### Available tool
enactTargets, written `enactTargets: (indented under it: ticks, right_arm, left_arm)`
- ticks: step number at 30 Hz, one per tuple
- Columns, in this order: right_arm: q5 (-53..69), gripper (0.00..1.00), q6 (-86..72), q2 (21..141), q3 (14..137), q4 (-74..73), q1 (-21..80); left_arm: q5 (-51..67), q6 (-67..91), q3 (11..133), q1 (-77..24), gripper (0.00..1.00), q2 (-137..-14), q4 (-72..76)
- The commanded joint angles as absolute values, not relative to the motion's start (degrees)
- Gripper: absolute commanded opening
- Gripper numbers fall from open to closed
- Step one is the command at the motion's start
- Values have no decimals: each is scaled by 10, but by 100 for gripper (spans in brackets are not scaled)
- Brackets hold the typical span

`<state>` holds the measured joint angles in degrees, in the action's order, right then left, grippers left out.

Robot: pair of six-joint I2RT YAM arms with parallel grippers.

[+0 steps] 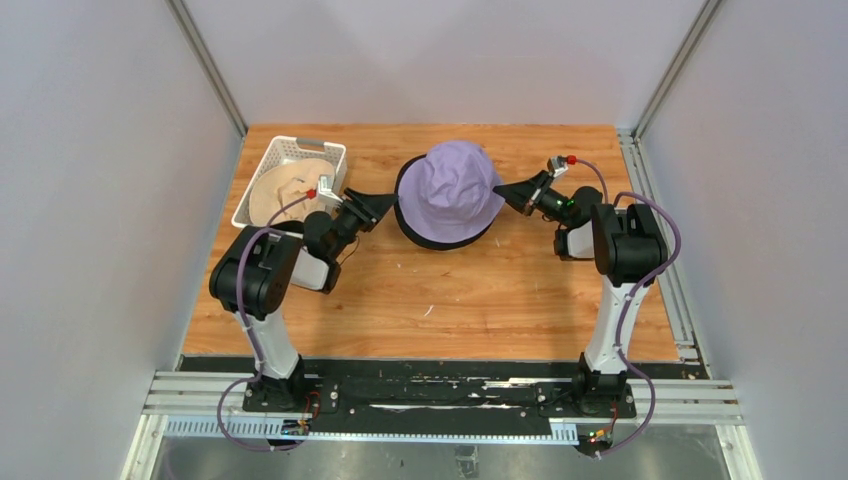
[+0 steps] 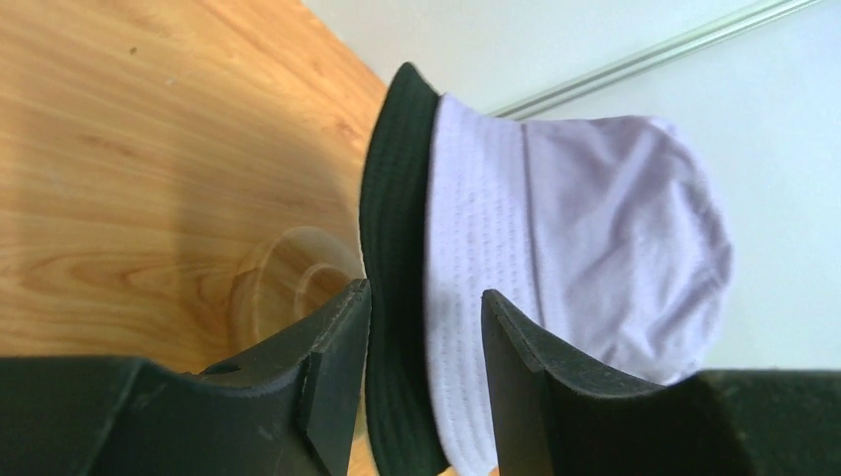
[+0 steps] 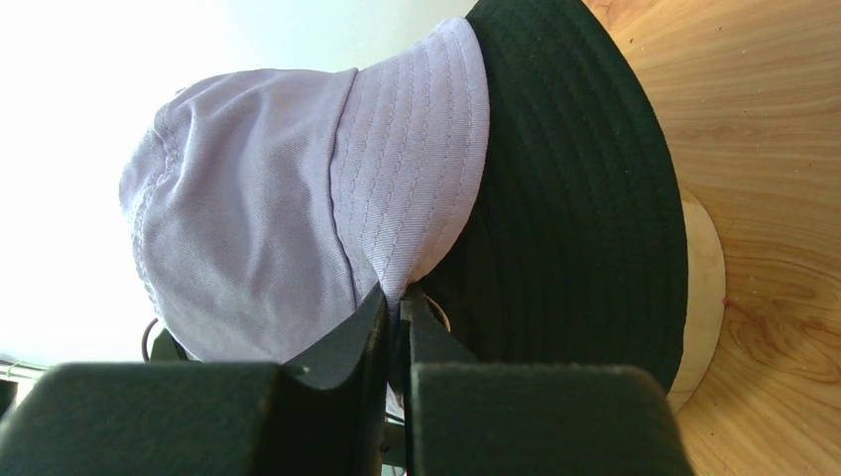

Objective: Stack the hats
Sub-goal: Stack the hat on the hat.

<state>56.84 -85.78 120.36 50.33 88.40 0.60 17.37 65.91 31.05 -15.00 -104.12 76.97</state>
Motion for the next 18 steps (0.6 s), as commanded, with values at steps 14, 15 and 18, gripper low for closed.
enactTargets:
  ticks: [14,15,18]
  right_arm:
    - [570,1,-850,1209,517,895,-6]
    - [570,1,-850,1209,517,893,-6]
    - [571,0,-850,1209,517,893,-6]
  left_arm:
    - [216,685,284,-133,49,-1034,879]
    - [219,688,287,-133,49,-1039,880]
    - [226,691,297,-133,49,-1058,881]
